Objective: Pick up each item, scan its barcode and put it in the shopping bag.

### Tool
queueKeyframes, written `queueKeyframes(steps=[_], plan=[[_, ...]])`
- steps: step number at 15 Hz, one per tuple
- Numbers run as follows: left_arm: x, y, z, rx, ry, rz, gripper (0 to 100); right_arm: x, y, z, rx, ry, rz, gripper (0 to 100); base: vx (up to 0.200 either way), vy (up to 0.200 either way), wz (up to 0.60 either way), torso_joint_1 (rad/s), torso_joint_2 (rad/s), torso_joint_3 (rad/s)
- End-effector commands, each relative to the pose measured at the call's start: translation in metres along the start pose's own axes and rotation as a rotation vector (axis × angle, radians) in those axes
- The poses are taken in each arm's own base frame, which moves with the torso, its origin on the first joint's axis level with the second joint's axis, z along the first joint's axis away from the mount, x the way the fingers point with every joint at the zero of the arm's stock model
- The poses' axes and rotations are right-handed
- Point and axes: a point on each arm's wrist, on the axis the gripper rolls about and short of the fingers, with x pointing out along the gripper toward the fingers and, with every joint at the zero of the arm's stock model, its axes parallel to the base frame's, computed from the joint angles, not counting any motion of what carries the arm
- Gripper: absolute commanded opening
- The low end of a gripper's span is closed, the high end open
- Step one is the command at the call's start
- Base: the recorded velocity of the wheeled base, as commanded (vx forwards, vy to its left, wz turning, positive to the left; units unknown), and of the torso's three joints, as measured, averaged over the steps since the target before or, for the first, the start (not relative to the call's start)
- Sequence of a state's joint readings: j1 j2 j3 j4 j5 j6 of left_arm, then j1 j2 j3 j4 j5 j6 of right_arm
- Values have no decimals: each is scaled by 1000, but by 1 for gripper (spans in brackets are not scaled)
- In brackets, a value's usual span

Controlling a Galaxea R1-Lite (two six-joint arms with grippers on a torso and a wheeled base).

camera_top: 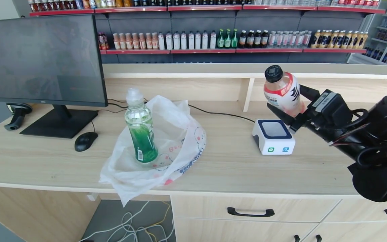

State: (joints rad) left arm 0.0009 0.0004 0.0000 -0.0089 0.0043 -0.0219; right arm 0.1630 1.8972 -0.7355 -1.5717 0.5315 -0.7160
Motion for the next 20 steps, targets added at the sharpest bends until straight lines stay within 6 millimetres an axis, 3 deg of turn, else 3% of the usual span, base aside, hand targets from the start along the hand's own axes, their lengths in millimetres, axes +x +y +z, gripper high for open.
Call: queueKeyframes(steps=[1, 6, 7, 10, 14, 20], plan=[[0, 0, 0, 0, -1, 1, 100, 6, 6, -13, -23, -3, 29, 0, 0, 0, 0, 0, 0, 0], [0, 0, 0, -1, 1, 1, 100, 5, 16, -37, -64, -32, 130, 0, 0, 0, 0, 0, 0, 0], [0, 0, 0, -1, 1, 1, 100, 17, 8, -47, -101, -96, 144, 0, 0, 0, 0, 0, 0, 0], [0, 0, 0, -1, 1, 1, 100, 15, 3, -60, -121, -89, 145, 0, 0, 0, 0, 0, 0, 0], [0, 0, 0, -1, 1, 1, 100, 19, 12, -73, -120, -87, 164, 0, 0, 0, 0, 0, 0, 0], [0, 0, 0, -1, 1, 1, 100, 20, 8, -86, -128, -74, 150, 0, 0, 0, 0, 0, 0, 0]])
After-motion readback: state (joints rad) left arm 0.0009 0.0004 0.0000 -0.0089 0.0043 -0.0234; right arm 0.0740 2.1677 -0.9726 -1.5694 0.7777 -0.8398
